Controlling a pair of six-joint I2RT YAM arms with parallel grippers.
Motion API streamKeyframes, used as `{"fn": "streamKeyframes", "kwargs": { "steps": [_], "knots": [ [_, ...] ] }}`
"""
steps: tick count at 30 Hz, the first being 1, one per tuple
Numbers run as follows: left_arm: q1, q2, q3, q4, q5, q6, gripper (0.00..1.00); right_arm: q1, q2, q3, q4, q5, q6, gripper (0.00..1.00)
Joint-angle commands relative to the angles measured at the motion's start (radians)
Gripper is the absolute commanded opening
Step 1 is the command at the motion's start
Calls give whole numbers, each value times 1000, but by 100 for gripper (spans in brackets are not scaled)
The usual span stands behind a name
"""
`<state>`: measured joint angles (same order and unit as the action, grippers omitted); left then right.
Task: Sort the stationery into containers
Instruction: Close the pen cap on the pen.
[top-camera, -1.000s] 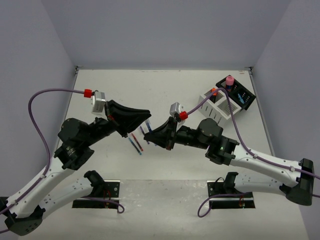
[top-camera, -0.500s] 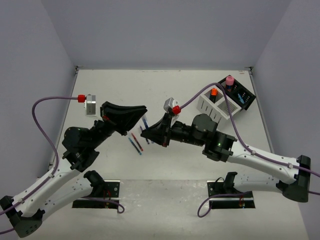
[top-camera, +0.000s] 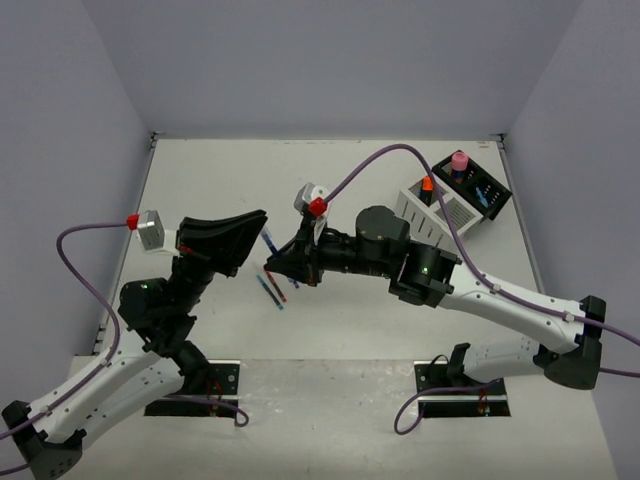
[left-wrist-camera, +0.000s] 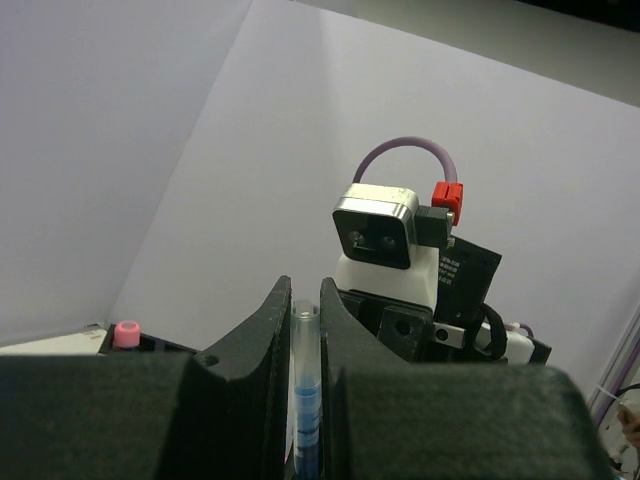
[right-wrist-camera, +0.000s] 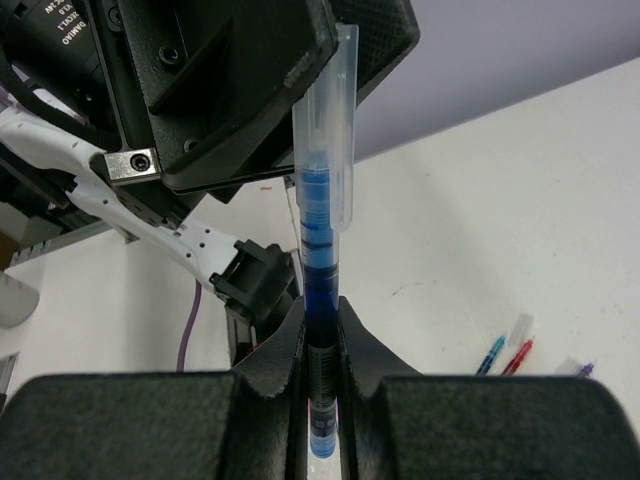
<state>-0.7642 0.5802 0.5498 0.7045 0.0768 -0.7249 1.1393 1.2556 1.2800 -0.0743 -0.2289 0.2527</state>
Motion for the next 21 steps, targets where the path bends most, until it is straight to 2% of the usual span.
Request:
{"fn": "streamKeyframes", "kwargs": {
  "steps": [1,4,6,10,11,13,15,18,21],
  "knots": [
    [-49,13,-56,-486,170,3,0,-26,-79,54,538,32,2,0],
    [-49,12,45,-595,146,60,0,-27,-96,-32,541,-96,15,0],
    [-50,23,176,-689,126,107,0,-25,-127,-124,531,-135,37,0],
    [-50,40,317,-790,119,162,1,-24,-201,-236,511,-138,51,0],
    [-50,44,341,-805,119,173,12,-24,-214,-251,494,-133,50,0],
    [-49,46,392,-829,123,191,41,-24,-229,-278,461,-125,43,0],
    [-50,46,417,-832,118,204,58,-25,-236,-296,442,-120,37,0],
    [-49,66,479,-835,131,230,66,-24,-256,-339,435,-106,37,0],
    [-49,86,510,-798,189,244,66,-25,-270,-352,422,-103,37,0]
  ]
}}
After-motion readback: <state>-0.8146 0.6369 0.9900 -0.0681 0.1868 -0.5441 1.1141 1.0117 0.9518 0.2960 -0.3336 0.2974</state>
